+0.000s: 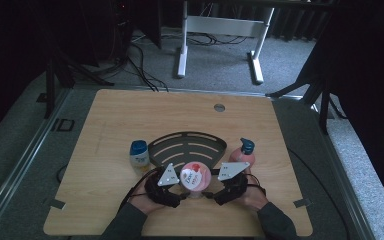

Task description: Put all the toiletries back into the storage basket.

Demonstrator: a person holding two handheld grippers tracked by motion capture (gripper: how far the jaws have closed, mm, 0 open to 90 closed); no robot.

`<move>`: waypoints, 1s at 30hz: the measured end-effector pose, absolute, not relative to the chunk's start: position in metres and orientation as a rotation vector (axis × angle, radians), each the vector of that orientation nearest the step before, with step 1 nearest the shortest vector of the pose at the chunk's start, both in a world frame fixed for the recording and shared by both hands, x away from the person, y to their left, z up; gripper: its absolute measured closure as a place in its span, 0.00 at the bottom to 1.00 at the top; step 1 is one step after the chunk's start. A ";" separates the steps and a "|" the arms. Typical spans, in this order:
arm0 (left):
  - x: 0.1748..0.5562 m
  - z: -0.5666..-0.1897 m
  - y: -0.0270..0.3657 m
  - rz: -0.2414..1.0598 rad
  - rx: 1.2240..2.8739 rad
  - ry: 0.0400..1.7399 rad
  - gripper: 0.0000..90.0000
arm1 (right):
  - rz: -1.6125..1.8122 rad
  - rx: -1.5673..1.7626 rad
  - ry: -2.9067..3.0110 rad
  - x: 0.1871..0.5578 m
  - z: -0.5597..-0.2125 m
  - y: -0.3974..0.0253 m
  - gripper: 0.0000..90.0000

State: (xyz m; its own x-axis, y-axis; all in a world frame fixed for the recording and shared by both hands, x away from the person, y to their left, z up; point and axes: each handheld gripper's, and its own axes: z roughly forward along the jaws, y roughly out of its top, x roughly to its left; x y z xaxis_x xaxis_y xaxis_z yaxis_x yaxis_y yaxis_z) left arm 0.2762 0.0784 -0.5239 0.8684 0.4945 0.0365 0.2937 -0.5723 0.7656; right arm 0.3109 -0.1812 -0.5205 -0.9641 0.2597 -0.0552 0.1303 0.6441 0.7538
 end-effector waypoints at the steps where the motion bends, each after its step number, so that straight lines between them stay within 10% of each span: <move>1: 0.277 -0.524 0.079 0.316 2.218 0.568 0.30 | 1.218 0.321 2.702 0.312 -0.521 -0.180 0.24; 30: 0.292 -0.526 0.090 0.395 2.183 0.712 0.30 | 1.245 0.380 2.687 0.341 -0.526 -0.157 0.23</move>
